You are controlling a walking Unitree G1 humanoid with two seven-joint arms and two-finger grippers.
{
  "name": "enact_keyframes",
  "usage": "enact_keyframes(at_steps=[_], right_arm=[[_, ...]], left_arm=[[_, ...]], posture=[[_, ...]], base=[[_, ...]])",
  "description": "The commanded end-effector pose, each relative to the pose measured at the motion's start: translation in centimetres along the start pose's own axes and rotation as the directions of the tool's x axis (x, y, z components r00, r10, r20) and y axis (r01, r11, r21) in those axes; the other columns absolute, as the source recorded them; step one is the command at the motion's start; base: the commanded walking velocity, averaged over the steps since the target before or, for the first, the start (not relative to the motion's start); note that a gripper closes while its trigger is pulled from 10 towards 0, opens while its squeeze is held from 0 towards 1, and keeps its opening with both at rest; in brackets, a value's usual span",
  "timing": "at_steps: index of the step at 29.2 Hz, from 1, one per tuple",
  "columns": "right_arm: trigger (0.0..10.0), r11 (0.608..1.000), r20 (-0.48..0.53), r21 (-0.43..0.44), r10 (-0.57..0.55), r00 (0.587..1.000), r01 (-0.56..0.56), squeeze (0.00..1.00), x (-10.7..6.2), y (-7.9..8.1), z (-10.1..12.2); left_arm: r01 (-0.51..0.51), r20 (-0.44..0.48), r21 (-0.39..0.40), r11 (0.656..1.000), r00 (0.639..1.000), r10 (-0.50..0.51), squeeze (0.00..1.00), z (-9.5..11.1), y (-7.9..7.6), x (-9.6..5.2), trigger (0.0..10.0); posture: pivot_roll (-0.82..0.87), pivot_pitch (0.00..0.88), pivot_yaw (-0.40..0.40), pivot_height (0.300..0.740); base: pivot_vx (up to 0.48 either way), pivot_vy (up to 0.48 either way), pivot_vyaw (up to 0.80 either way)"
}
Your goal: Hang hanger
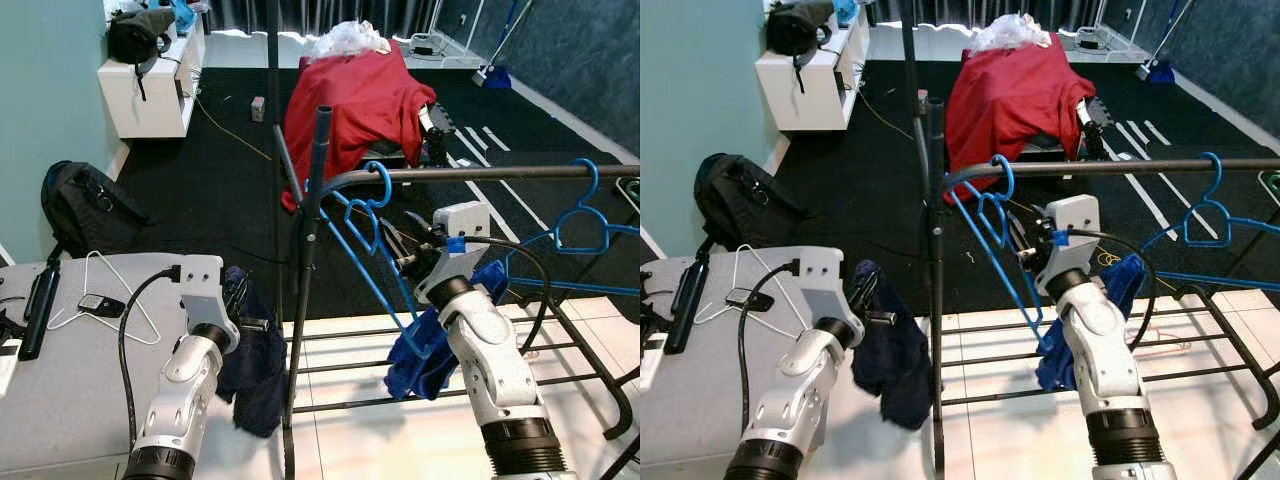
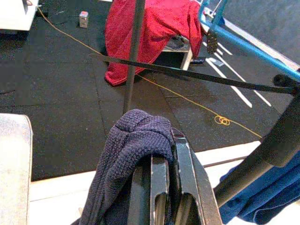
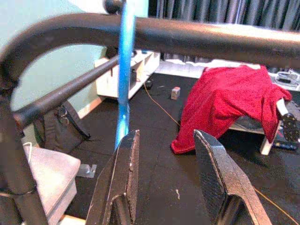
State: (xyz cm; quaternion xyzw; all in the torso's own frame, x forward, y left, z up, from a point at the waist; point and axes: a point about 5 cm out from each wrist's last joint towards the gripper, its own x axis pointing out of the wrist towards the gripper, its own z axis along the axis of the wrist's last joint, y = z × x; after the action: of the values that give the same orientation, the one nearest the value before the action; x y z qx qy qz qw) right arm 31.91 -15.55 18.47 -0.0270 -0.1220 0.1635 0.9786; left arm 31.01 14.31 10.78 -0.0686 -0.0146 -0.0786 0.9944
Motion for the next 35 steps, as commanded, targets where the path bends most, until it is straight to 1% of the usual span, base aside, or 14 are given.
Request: enact_keyframes(at_steps=[1,9,13,18,19,20,21,22,23,27,28,29,32,35], right_arm=[[10.0,1.0,-0.008,0.004,0.018,1.0,-0.018,0.0,-0.3,0.5,0.1],[10.0,0.999,0.003,0.022,0.043,0.999,-0.043,0.0,-0.1,0.7,0.7],[10.0,0.997,0.017,0.043,0.068,0.998,-0.069,0.0,0.1,1.1,1.4],[10.0,0.996,0.02,0.051,0.073,0.997,-0.074,0.0,0.2,1.3,1.5],[10.0,0.995,0.021,0.073,0.071,0.997,-0.072,0.0,0.2,1.3,1.6],[10.0,0.995,0.021,0.073,0.071,0.997,-0.072,0.0,0.2,1.3,1.6],[10.0,0.992,0.011,0.101,0.069,0.998,-0.07,0.0,0.4,1.2,1.6],[10.0,0.992,0.011,0.101,0.069,0.998,-0.07,0.0,0.4,1.2,1.6],[10.0,0.989,-0.006,0.128,0.072,0.997,-0.071,0.0,0.7,1.1,1.4],[10.0,0.987,-0.02,0.146,0.074,0.997,-0.07,0.0,1.0,0.8,1.3],[10.0,0.985,-0.043,0.158,0.073,0.996,-0.066,0.0,1.7,0.3,1.0],[10.0,0.985,-0.043,0.158,0.073,0.996,-0.066,0.0,1.7,0.3,1.0],[10.0,0.983,-0.075,0.176,0.074,0.994,-0.06,0.0,3.0,-0.8,0.7],[10.0,0.981,-0.089,0.177,0.09,0.992,-0.073,0.0,3.4,-1.0,0.5]], left_arm=[[0.018,0.011,-0.006,1.0,1.0,-0.018,0.0,0.3,-0.3,0.0,10.0],[0.027,0.015,-0.006,1.0,1.0,-0.027,0.0,0.4,-0.4,0.1,10.0],[0.026,0.019,-0.008,1.0,0.999,-0.026,0.0,0.6,-0.4,0.0,10.0],[0.026,0.019,-0.008,1.0,0.999,-0.026,0.0,0.6,-0.4,0.0,10.0],[0.026,0.019,-0.008,1.0,0.999,-0.026,0.0,0.6,-0.4,0.0,10.0],[0.026,0.019,-0.008,1.0,0.999,-0.026,0.0,0.6,-0.4,0.0,10.0],[0.025,0.018,-0.007,1.0,1.0,-0.025,0.0,0.6,-0.4,0.0,10.0],[0.025,0.018,-0.007,1.0,1.0,-0.025,0.0,0.6,-0.4,0.0,10.0],[0.025,0.017,-0.006,1.0,1.0,-0.025,0.0,0.5,-0.4,0.0,10.0],[0.025,0.014,-0.006,1.0,1.0,-0.025,0.0,0.5,-0.3,0.1,10.0],[0.025,0.01,-0.004,1.0,1.0,-0.025,0.0,0.4,-0.2,0.1,10.0],[0.025,0.01,-0.004,1.0,1.0,-0.025,0.0,0.4,-0.2,0.1,10.0],[0.026,0.002,-0.001,1.0,1.0,-0.026,0.0,0.4,0.0,0.3,10.0],[0.023,-0.001,0.003,1.0,1.0,-0.023,0.0,0.4,0.2,0.3,10.0]], posture=[[-0.07,0.044,-0.039,0.74],[-0.07,0.04,-0.04,0.74],[-0.07,0.04,-0.043,0.74],[-0.07,0.04,-0.043,0.74],[-0.07,0.04,-0.043,0.74],[-0.07,0.04,-0.043,0.74],[-0.07,0.042,-0.041,0.74],[-0.07,0.042,-0.041,0.74],[-0.07,0.044,-0.039,0.74],[-0.07,0.047,-0.037,0.74],[-0.06,0.056,-0.037,0.74],[-0.06,0.056,-0.037,0.74],[-0.06,0.06,-0.037,0.74],[-0.06,0.063,-0.038,0.74]], base=[[0.0,0.0,0.0],[0.0,0.0,0.0],[0.0,0.0,0.0],[0.0,0.0,0.0],[0.0,0.0,0.0],[0.0,0.0,0.0],[0.0,0.0,0.0],[0.0,0.0,0.0],[0.0,0.0,0.0],[0.0,0.0,0.0],[0.0,0.0,0.0],[0.0,0.0,0.0],[0.0,0.0,0.0],[0.0,0.0,0.0]])
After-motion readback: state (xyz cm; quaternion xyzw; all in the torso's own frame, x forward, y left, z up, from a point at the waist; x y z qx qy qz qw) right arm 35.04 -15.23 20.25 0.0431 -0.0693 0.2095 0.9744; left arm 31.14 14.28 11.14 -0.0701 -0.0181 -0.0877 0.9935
